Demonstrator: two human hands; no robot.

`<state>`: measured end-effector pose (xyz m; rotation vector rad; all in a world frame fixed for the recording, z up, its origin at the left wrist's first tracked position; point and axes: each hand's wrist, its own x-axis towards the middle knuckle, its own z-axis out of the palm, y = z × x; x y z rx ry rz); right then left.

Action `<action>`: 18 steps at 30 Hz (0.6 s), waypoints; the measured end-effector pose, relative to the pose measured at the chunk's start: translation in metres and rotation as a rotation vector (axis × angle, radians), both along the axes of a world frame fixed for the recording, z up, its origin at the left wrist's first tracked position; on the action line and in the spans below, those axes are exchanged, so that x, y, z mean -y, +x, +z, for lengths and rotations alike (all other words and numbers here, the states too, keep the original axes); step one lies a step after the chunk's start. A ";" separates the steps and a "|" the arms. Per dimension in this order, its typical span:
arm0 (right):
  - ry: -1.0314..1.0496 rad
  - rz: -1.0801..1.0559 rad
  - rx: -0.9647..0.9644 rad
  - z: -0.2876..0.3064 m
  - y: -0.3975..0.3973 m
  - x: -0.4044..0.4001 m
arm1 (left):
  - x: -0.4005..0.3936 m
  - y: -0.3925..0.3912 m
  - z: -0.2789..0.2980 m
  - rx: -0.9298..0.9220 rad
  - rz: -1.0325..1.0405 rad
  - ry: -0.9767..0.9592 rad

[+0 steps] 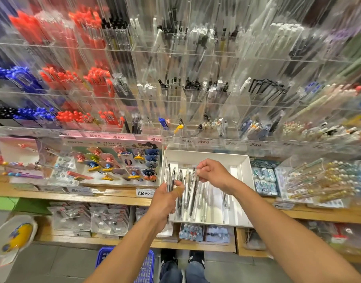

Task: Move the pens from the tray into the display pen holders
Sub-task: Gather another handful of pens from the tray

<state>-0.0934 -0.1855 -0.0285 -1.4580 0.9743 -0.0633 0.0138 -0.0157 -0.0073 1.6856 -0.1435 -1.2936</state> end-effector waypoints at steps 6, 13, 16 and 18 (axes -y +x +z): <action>0.189 -0.014 0.245 0.031 0.011 -0.006 | 0.016 -0.002 0.010 -0.008 -0.123 -0.018; -0.044 0.060 -0.091 -0.004 0.019 0.016 | 0.012 0.003 0.005 -0.048 -0.072 -0.107; -0.236 0.178 -0.365 -0.036 0.019 0.023 | 0.007 0.005 0.005 -0.117 -0.024 -0.122; -0.297 0.210 -0.442 -0.052 0.022 0.022 | 0.002 0.006 0.004 -0.168 0.001 -0.114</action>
